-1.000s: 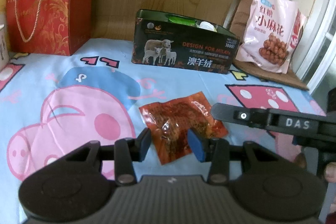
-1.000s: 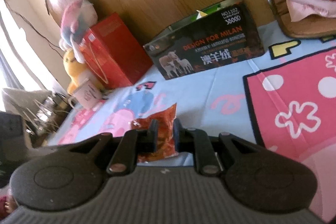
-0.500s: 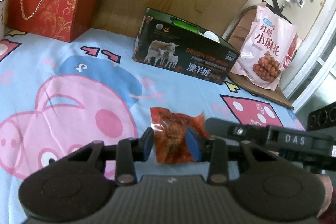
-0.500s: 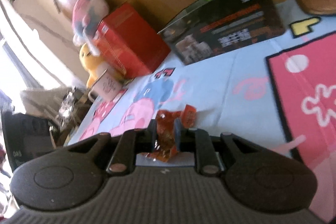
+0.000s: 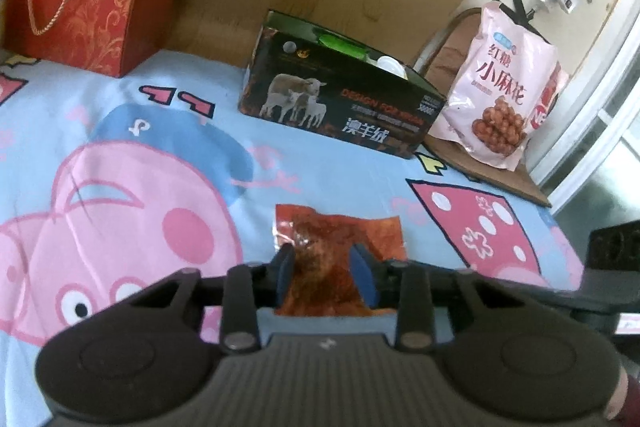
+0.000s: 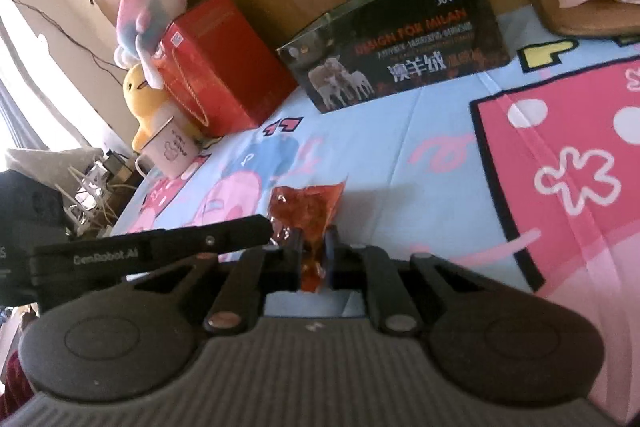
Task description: Organize snacks
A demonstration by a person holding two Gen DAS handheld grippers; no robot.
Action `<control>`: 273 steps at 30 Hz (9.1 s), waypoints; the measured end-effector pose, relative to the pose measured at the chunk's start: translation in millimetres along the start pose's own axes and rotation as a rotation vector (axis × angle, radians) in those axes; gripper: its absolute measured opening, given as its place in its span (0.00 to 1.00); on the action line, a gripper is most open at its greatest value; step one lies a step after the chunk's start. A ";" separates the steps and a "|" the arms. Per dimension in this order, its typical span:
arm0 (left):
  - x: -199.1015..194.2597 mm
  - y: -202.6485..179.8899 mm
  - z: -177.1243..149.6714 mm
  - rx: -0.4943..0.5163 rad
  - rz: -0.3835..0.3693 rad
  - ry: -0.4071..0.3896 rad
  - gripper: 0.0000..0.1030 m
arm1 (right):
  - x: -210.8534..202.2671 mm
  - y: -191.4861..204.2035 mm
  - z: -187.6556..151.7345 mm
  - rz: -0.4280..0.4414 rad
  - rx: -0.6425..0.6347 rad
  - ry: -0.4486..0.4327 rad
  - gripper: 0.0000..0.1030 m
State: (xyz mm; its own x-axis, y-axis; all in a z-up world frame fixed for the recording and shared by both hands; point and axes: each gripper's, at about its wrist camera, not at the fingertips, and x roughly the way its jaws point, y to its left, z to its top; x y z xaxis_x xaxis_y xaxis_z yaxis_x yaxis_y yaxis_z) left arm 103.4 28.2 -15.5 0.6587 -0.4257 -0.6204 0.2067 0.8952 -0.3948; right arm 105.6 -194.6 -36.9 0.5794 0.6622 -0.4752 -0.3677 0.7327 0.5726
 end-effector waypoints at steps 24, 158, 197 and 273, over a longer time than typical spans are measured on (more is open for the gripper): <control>14.8 32.7 144.1 -0.290 -0.371 -0.183 0.88 | 24.6 2.4 194.3 0.312 0.182 -0.262 0.04; -70.9 -42.3 -48.9 0.164 0.591 -0.208 1.00 | -91.3 65.1 -94.8 -0.368 -0.027 -0.375 1.00; -66.2 -47.9 -53.0 0.189 0.561 -0.187 1.00 | -90.0 64.4 -93.3 -0.371 -0.028 -0.361 1.00; -72.0 -57.7 -39.8 0.192 0.581 -0.191 1.00 | -94.9 68.8 -95.6 -0.370 -0.041 -0.377 1.00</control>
State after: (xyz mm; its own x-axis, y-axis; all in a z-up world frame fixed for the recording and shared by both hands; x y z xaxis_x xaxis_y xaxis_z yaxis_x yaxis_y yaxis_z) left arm 15.2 2.0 25.0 0.8158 0.1510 -0.5584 -0.1083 0.9881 0.1090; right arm -44.2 -192.0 -16.3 0.8946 0.2610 -0.3627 -0.1128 0.9173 0.3818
